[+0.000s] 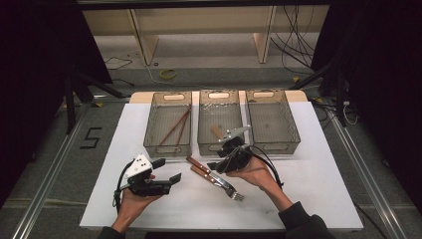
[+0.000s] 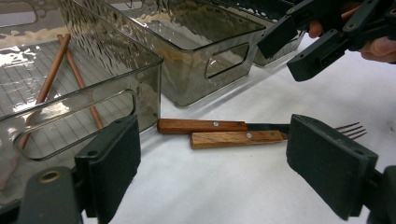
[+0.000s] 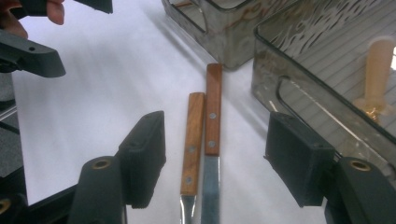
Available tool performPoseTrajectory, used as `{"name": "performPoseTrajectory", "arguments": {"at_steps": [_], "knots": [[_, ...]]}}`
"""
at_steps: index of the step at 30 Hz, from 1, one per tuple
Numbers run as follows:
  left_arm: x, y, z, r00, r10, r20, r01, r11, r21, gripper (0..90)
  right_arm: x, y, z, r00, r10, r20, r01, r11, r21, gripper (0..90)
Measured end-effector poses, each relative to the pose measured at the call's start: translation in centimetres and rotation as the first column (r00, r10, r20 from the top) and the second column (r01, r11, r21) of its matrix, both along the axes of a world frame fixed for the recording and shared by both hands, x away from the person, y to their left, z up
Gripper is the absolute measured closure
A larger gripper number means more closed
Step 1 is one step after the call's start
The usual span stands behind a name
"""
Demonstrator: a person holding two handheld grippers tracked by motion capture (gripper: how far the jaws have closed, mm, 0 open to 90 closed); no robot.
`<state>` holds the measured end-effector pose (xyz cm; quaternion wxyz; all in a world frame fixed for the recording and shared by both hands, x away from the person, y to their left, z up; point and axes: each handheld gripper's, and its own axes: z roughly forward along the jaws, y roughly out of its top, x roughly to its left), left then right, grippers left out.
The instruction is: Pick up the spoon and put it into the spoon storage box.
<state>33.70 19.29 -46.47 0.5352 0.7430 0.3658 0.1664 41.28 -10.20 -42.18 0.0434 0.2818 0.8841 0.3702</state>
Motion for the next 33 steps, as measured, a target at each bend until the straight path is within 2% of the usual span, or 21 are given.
{"name": "performPoseTrajectory", "arguments": {"at_steps": [4, 6, 8, 16, 20, 33], "knots": [[0.0, 0.0, 0.0, 1.0, -0.001, 0.0, 0.001, 1.0, 0.001, 17.0, -0.3, 0.1, -0.3, 0.9999, 0.005, -0.012, -0.005, 1.0, -0.008, 38.9], [0.0, 0.0, 0.0, 1.0, 0.001, -0.001, -0.001, 1.0, -0.001, 17.0, -0.4, 0.1, -0.5, 0.9998, 0.02, -0.004, -0.02, 1.0, -0.015, 38.9], [0.0, 0.0, 0.0, 1.0, 0.001, -0.001, -0.001, 1.0, -0.001, 17.0, -0.6, 0.1, -0.7, 0.9997, 0.013, -0.02, -0.013, 1.0, -0.021, 39.0], [0.1, 0.0, 0.0, 1.0, 0.002, -0.002, -0.002, 1.0, -0.001, 17.0, -0.9, 0.6, -1.5, 0.9986, 0.045, -0.028, -0.047, 0.998, -0.046, 38.7], [0.1, 0.0, 0.0, 1.0, 0.003, -0.002, -0.003, 1.0, -0.002, 16.9, -1.1, 0.9, -1.8, 0.9979, 0.046, -0.046, -0.049, 0.997, -0.062, 38.9], [0.0, 0.1, 0.0, 1.0, 0.003, 0.002, -0.003, 1.0, 0.001, 16.9, -1.3, 1.1, -2.8, 0.9961, 0.067, -0.058, -0.072, 0.993, -0.098, 43.3]]}}
